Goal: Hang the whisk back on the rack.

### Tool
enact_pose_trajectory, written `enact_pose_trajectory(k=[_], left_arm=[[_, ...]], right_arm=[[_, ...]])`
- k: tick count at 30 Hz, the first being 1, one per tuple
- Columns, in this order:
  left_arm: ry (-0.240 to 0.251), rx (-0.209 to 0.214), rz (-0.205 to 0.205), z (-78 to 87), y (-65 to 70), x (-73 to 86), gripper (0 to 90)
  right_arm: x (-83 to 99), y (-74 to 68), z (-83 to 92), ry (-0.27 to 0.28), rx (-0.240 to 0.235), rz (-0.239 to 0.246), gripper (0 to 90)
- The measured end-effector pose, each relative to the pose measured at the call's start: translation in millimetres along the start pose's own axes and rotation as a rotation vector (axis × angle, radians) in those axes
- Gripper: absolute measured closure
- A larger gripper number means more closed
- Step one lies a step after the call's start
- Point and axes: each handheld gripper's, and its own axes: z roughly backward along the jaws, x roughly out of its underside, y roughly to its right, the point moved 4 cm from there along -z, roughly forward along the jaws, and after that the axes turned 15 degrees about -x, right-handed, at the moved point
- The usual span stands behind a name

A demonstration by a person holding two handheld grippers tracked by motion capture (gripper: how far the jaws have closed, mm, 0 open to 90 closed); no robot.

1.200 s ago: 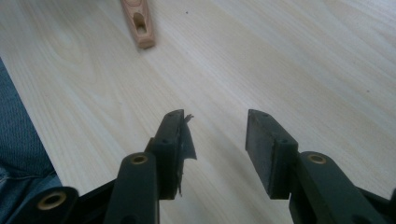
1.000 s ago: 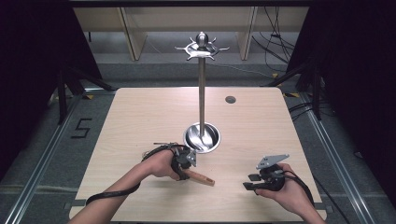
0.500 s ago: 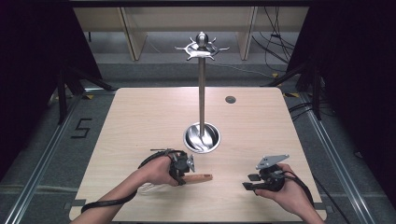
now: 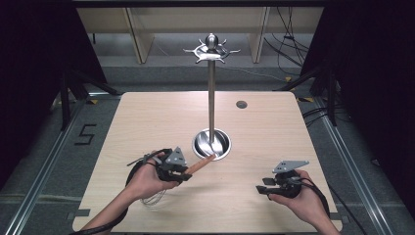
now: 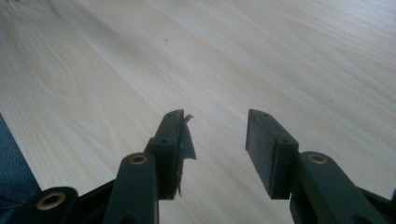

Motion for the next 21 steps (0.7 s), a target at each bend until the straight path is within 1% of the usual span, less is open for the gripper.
enact_pose_trajectory(k=[1,2,5,6,7,8,9,10,11,12,13,14,15,16,17,18,19,20,21], left_arm=[[0.019,-0.018,0.011,3.7,-3.4,0.4,68.7],[0.049,-0.022,0.047,7.3,-4.2,0.8,68.7],[0.135,-0.030,0.126,15.9,-6.3,2.3,68.7],[0.156,-0.036,0.142,18.7,-7.1,2.9,68.7],[0.195,-0.043,0.172,21.2,-6.7,2.8,68.7],[0.196,-0.052,0.178,23.5,-7.4,3.7,68.7],[0.226,-0.045,0.205,25.1,-6.2,2.7,68.7],[0.244,-0.053,0.207,27.5,-7.0,2.3,68.7],[0.254,-0.061,0.237,29.7,-6.4,2.1,68.7],[0.268,-0.067,0.235,32.2,-7.3,1.6,68.7],[0.287,-0.072,0.269,34.8,-7.0,0.7,68.7],[0.300,-0.073,0.283,36.1,-7.2,0.2,68.7],[0.317,-0.072,0.279,37.8,-8.1,-0.6,68.7],[0.328,-0.075,0.296,39.2,-7.9,-1.1,68.7],[0.339,-0.071,0.305,40.1,-8.2,-1.7,68.7],[0.349,-0.074,0.307,41.3,-8.6,-2.2,68.7],[0.356,-0.083,0.320,42.6,-8.9,-2.4,68.7],[0.366,-0.080,0.332,43.7,-9.0,-3.1,68.7],[0.380,-0.083,0.338,45.0,-9.8,-3.7,68.7]], right_arm=[[-0.7,1.3,-1.7,0.034,0.001,0.007,57.7],[-0.4,0.9,1.3,0.004,0.006,-0.004,57.6],[0.1,1.2,-0.5,0.020,0.002,-0.012,57.3],[0.2,1.6,-2.0,0.032,0.004,-0.007,57.3],[0.7,3.8,-2.8,0.028,0.017,0.027,57.3],[0.4,0.5,-0.1,0.000,0.003,-0.009,57.3],[0.5,-1.2,-1.0,0.008,0.000,-0.025,57.3],[-0.2,0.1,-1.2,0.012,0.001,-0.003,57.3],[-0.4,-0.4,-1.5,0.018,0.000,-0.010,57.3],[-0.6,1.1,0.2,0.006,0.005,0.005,57.3],[-0.7,1.2,0.3,0.006,0.006,0.005,57.3],[-1.0,1.4,-2.3,0.038,0.003,0.005,57.3],[-0.7,-1.2,-3.8,0.054,0.002,-0.023,57.3],[-0.6,-0.4,-2.4,0.038,0.004,-0.011,57.3],[-0.3,0.1,0.8,0.007,0.005,-0.008,57.3],[-0.4,0.1,0.9,0.010,0.005,-0.010,57.3],[-0.2,-0.7,1.2,0.010,0.004,-0.023,57.4],[-0.9,1.3,0.9,0.022,0.009,-0.003,57.3],[-0.9,1.3,0.9,0.022,0.009,-0.003,57.3]])
